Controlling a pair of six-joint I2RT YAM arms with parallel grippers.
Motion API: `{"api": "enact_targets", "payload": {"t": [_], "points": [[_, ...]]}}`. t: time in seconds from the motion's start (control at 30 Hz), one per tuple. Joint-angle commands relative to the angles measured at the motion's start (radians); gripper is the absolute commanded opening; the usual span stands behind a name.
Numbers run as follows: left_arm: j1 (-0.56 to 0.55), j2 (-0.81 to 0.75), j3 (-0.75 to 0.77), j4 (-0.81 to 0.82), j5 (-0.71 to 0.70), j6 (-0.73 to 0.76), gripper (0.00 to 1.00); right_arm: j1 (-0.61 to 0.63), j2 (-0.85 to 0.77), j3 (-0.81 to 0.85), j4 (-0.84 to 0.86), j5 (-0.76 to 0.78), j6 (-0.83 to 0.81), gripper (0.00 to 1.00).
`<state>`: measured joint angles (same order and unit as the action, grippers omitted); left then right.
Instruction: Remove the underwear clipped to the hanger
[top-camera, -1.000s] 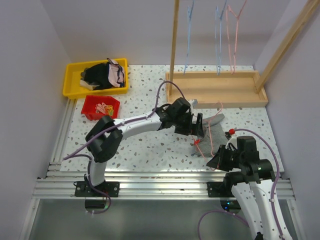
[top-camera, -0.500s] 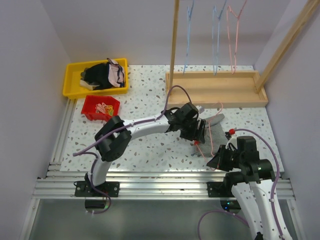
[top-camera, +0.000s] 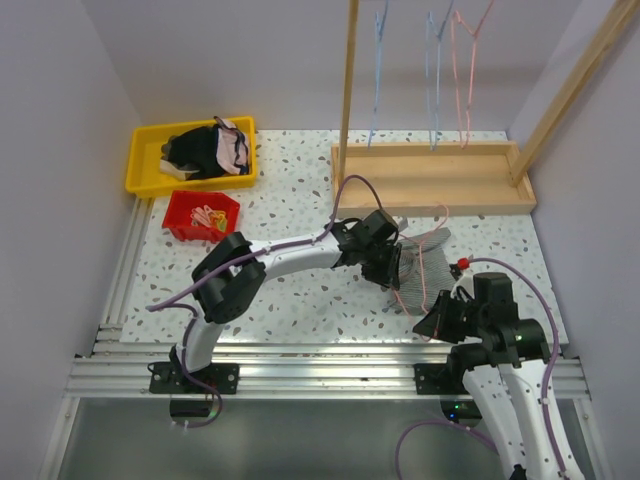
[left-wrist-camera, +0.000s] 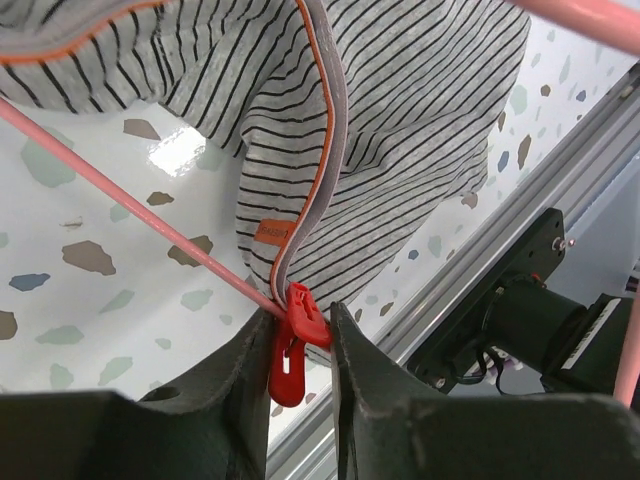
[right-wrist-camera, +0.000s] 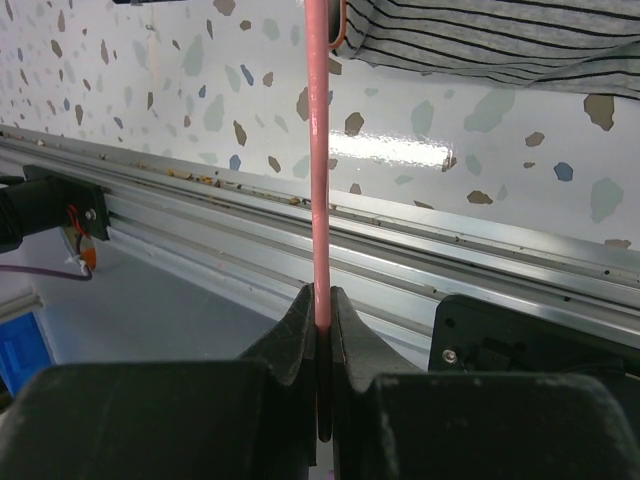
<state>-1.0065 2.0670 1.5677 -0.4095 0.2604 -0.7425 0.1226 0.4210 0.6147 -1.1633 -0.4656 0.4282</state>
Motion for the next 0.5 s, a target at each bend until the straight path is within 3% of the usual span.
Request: {"api": "enact_targets", "payload": {"t": [0.0,0.2,0.47], "points": [[-0.003,-0.024,-0.017,0.005,-0.010,0.028,0.25,0.003,-0.010,0.002,-0.021,-0.024,0.000,0.00],[-0.003,-0.085,-0.080,0.015,-0.033,0.011,0.24,0.005,-0.011,0.003,-0.019,-0.024,0.000,0.00],[-0.001,-0.235,-0.302,0.271,-0.050,-0.107,0.24,0.005,-0.011,-0.001,-0.019,-0.018,0.006,0.00]]}}
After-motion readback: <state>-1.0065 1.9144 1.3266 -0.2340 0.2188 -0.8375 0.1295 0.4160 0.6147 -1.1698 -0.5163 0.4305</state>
